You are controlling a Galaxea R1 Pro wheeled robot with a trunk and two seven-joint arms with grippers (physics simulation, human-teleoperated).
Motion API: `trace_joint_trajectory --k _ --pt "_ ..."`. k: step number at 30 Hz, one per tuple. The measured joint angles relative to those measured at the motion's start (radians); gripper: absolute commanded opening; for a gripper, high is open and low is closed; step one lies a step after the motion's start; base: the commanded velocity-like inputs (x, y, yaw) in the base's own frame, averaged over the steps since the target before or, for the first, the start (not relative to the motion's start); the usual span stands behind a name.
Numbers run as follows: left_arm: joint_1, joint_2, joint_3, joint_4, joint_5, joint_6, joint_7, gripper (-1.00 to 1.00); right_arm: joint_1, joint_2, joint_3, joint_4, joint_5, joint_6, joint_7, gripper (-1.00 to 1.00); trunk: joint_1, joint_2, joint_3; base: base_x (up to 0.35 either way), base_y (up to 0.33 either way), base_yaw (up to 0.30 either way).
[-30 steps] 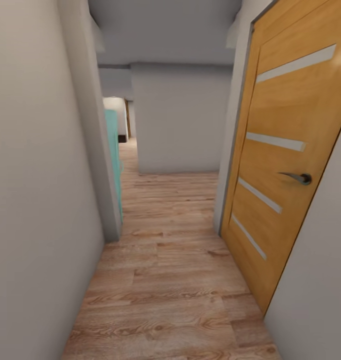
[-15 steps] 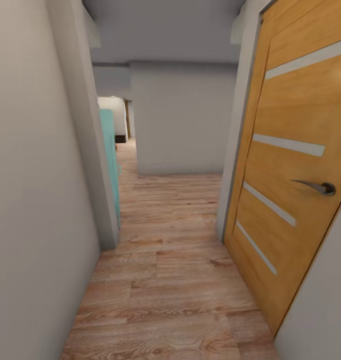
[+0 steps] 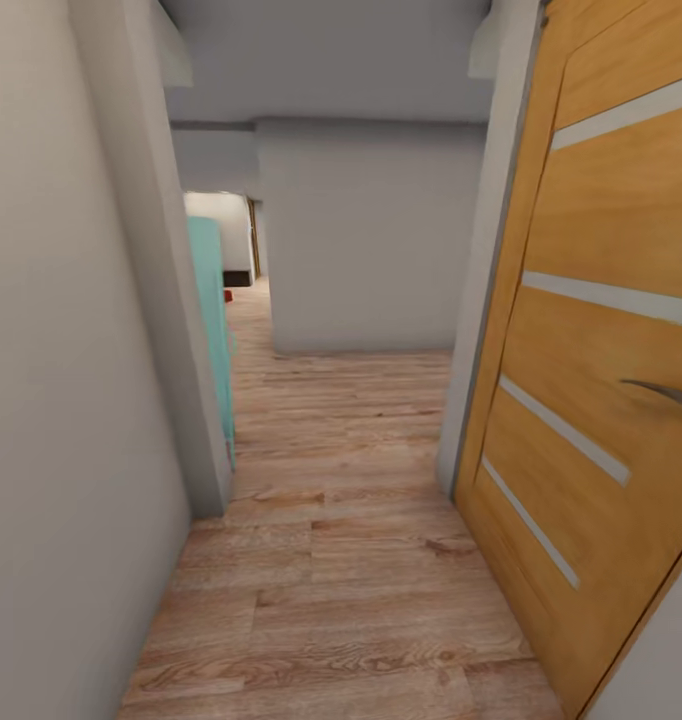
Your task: Move the two storage containers from the living room to the garage. In the garage, place one container on the floor and stack the other container on top of it (either order is fine).
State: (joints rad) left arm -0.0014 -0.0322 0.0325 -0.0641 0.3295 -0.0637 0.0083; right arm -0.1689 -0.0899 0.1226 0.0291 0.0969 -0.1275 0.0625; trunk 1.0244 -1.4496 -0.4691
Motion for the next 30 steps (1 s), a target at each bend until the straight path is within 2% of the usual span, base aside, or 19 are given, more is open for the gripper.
trace_joint_trajectory --k 4,13,30 --pt "0.000 -0.001 -0.001 0.000 -0.002 0.000 0.000 1.00 0.000 0.000 -0.006 0.000 0.001 0.000 -0.002 1.00 0.000 0.000 0.000 0.322 0.000 0.076" --pt "0.000 -0.001 -0.001 0.000 -0.004 -0.002 0.000 1.00 0.000 -0.004 -0.062 0.000 0.003 -0.005 -0.004 1.00 0.000 0.000 0.000 0.322 0.000 0.169" --pt "0.000 -0.001 -0.001 0.000 -0.005 -0.001 0.000 1.00 0.000 -0.006 -0.066 0.000 0.003 -0.005 -0.002 1.00 0.000 0.000 0.000 0.322 -0.029 0.006"
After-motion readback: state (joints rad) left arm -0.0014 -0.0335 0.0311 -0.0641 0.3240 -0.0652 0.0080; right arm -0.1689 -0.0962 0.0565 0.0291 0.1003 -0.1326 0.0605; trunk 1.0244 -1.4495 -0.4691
